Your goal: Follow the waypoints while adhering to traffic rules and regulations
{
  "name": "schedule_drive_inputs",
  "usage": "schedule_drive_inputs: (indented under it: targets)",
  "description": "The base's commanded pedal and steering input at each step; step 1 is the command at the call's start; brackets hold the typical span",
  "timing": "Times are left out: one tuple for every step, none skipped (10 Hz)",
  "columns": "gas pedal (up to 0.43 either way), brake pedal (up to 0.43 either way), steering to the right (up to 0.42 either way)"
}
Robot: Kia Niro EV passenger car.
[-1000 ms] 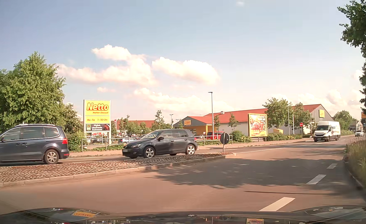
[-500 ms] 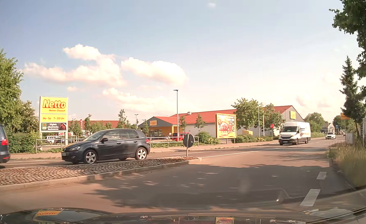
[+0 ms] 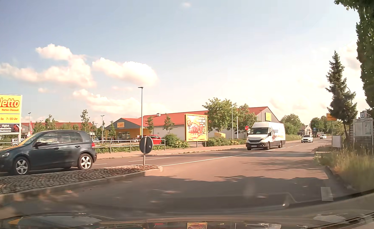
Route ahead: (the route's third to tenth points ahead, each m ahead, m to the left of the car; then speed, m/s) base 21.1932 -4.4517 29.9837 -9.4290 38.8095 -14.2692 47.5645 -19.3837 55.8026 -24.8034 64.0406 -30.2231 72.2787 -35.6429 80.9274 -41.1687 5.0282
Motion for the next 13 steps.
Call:
schedule_drive_inputs:
  targets:
    - [0.248, 0.012, 0.226]
    - [0.248, 0.018, 0.211]
    - [0.248, 0.012, 0.187]
    - [0.248, 0.012, 0.176]
    - [0.248, 0.012, 0.175]
    - [0.248, 0.012, 0.175]
    - [0.248, 0.018, 0.174]
    - [0.248, 0.018, 0.174]
    - [0.248, 0.018, 0.174]
    - [0.248, 0.012, 0.171]
    - [0.24, 0.018, 0.161]
    - [0.24, 0.018, 0.145]
    - [0.24, 0.018, 0.133]
